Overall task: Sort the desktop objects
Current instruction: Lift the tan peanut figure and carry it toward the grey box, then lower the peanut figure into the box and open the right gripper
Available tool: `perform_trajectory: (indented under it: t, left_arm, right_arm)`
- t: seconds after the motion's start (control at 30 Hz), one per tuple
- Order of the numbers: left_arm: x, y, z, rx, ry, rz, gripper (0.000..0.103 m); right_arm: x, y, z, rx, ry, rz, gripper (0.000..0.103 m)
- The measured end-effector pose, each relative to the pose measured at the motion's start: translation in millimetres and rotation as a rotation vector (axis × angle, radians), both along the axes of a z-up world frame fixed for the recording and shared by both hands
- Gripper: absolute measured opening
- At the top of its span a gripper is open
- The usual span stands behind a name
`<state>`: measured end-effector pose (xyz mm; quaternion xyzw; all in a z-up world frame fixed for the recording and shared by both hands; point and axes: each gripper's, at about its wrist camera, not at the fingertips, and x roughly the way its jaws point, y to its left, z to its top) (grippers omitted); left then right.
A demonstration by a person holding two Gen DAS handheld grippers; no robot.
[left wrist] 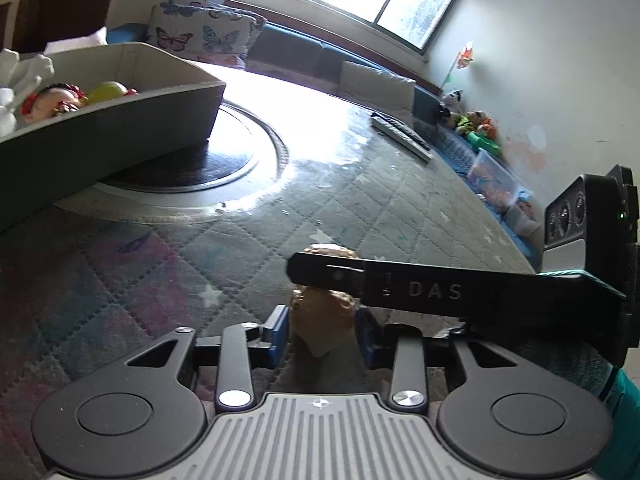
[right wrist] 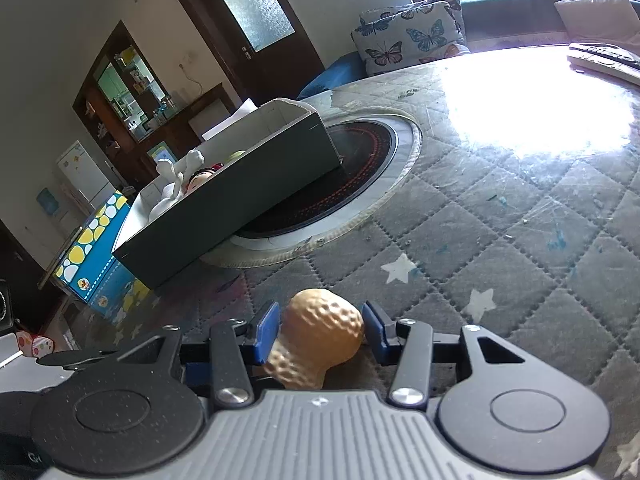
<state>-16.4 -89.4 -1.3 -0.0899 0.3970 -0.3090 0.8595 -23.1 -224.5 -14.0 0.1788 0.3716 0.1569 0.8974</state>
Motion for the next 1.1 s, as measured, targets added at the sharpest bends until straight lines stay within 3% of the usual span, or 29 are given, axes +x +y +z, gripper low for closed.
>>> perform_trajectory:
  t: [0.33,0.73,1.1]
  left_arm:
    - [-8,9,2,0.004,-0.033,0.008,0.035]
    - [1,59,20,-0.04,-0.076,0.111,0.034]
    - [37,114,64,-0.018,-0.197,0.232,0.034]
  right_arm:
    - [-2,6,4,0.005,-0.007,0.017,0.044]
    - [25,51,27,-0.018,-0.055,0.128,0.044]
    - [82,110,70,0.02,-0.155,0.246,0.044]
